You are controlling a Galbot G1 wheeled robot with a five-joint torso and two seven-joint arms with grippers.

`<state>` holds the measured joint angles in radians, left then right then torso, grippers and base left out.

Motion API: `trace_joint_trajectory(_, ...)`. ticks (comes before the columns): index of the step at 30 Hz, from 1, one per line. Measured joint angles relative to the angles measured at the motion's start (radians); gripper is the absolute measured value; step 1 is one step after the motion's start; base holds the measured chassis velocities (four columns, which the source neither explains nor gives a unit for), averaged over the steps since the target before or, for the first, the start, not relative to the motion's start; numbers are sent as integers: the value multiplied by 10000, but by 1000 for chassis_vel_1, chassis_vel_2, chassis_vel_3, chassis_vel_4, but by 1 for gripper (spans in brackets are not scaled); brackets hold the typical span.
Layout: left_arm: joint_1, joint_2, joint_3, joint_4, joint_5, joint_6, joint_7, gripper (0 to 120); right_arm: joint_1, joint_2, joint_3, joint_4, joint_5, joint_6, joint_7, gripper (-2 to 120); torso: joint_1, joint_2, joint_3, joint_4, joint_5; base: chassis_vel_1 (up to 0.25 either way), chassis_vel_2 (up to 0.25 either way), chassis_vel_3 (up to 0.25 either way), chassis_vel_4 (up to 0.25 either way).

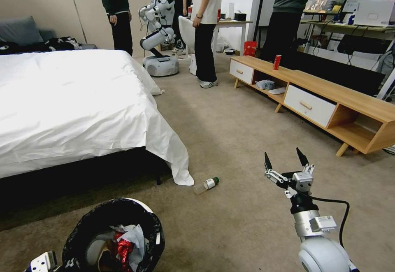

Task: Pick up the trash bin, then pick up the garbage from the floor and place it into the trash bin.

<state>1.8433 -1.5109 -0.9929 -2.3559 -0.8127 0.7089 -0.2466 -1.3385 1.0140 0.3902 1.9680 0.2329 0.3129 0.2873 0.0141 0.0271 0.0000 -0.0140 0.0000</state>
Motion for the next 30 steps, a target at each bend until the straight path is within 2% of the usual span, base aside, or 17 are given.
trace_joint_trajectory(17,85,33,-43,-86,-14,-4,9,0,-118,-13,103,57,-228,-25,33,100,0,0,-1,2,1,-15,13,18,-14)
trace_joint_trajectory(30,78,42,-95,-105,-57,-4,6,0,-60,-4,44,-5,-229,-38,17,100,0,0,0,2,4,-139,142,138,-140)
